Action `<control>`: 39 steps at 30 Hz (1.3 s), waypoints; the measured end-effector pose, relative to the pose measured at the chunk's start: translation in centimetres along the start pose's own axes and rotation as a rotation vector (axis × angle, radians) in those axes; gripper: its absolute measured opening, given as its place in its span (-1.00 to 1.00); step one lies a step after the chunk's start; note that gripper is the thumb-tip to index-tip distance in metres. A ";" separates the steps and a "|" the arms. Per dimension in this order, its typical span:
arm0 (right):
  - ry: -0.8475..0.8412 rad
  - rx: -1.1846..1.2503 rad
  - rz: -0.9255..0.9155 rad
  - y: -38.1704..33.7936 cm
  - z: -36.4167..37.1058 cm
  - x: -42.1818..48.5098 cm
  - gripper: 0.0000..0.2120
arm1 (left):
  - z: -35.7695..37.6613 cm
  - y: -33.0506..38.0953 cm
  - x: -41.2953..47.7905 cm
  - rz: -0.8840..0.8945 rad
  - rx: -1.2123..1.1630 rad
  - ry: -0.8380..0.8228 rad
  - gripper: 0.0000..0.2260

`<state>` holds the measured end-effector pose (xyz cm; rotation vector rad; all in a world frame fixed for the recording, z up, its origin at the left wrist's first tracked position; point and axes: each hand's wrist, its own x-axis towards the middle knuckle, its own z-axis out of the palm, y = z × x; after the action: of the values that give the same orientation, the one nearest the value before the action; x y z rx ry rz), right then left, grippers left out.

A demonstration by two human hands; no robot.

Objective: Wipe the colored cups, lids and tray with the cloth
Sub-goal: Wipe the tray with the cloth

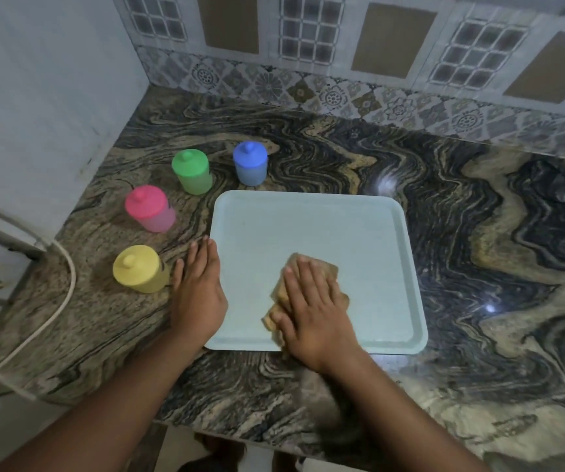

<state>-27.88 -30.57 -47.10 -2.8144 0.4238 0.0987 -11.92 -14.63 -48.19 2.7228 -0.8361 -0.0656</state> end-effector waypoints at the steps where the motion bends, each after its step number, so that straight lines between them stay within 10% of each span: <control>1: -0.015 -0.010 0.069 2.4 -0.7 -0.7 -0.25 | -0.1 0.0 0.0 -0.002 -0.004 0.004 -0.41; 7: -0.012 -0.029 0.545 5.5 -3.4 7.0 -0.13 | 0.1 -0.2 0.0 0.008 0.017 -0.018 -0.41; 17: -0.050 0.002 -0.106 -2.0 0.1 2.9 -0.28 | 0.1 -0.1 0.1 -0.008 0.018 -0.016 -0.42; 25: 0.001 -0.014 0.563 6.9 -3.9 8.6 -0.22 | 0.3 -0.4 0.0 0.008 0.013 0.007 -0.41; 34: -0.081 0.017 -0.100 -4.9 0.0 4.4 -0.30 | 0.7 -0.5 0.2 -0.005 0.017 0.002 -0.43; 39: -0.094 -0.006 0.194 5.8 -2.2 -1.2 -0.20 | 0.5 -0.4 0.0 0.002 0.000 0.023 -0.41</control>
<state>-30.73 -36.16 -46.41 -2.7538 0.6734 0.2716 -11.73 -14.44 -48.76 2.7173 -0.8324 -0.0334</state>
